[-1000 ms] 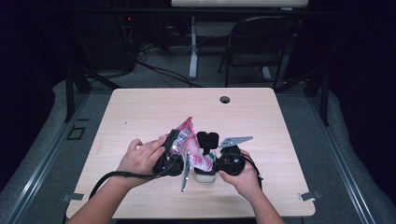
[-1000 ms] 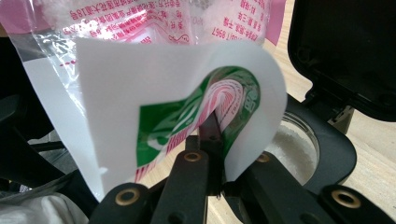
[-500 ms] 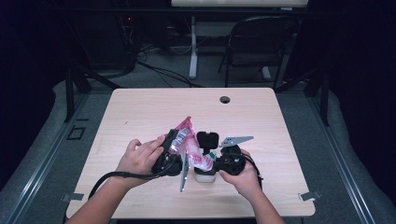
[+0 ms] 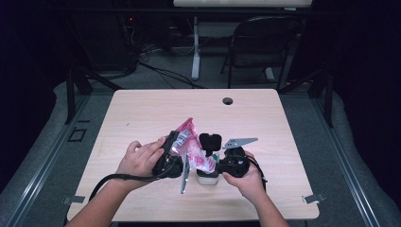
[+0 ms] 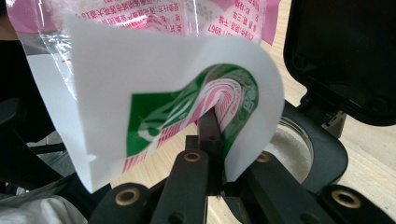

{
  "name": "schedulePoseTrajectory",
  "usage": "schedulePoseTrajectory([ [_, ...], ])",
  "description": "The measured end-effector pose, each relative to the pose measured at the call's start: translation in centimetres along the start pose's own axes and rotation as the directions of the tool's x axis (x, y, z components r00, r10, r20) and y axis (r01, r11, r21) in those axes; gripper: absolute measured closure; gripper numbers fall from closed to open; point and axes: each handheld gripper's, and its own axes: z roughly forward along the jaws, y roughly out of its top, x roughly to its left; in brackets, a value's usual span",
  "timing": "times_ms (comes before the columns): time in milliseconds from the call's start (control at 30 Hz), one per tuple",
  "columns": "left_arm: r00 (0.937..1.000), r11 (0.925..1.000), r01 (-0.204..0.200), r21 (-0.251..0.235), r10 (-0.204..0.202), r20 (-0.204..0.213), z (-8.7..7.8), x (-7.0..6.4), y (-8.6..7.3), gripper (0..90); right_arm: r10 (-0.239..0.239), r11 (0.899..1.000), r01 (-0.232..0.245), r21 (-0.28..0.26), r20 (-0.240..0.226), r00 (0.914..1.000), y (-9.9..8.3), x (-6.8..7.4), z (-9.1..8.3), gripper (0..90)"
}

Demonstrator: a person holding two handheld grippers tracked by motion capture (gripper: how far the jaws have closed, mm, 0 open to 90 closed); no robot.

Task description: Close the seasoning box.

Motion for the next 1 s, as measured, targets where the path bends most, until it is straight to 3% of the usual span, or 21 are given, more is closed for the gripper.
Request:
schedulePoseTrajectory([
  [367, 0.9999, 0.9999, 0.012, 0.000, -0.012, 0.004, 0.1, -0.2, -0.2, 73.9, -0.002, 1.000, 0.002, 0.009, -0.001, 1.0000, -0.1, -0.1, 0.2, 89.7],
  [1000, 0.9963, 0.9968, 0.077, 0.025, -0.077, 0.037, 0.3, -0.7, -1.4, 74.7, -0.014, 1.000, 0.014, 0.003, 0.011, 0.9998, 0.0, 0.1, 0.1, 89.8],
])
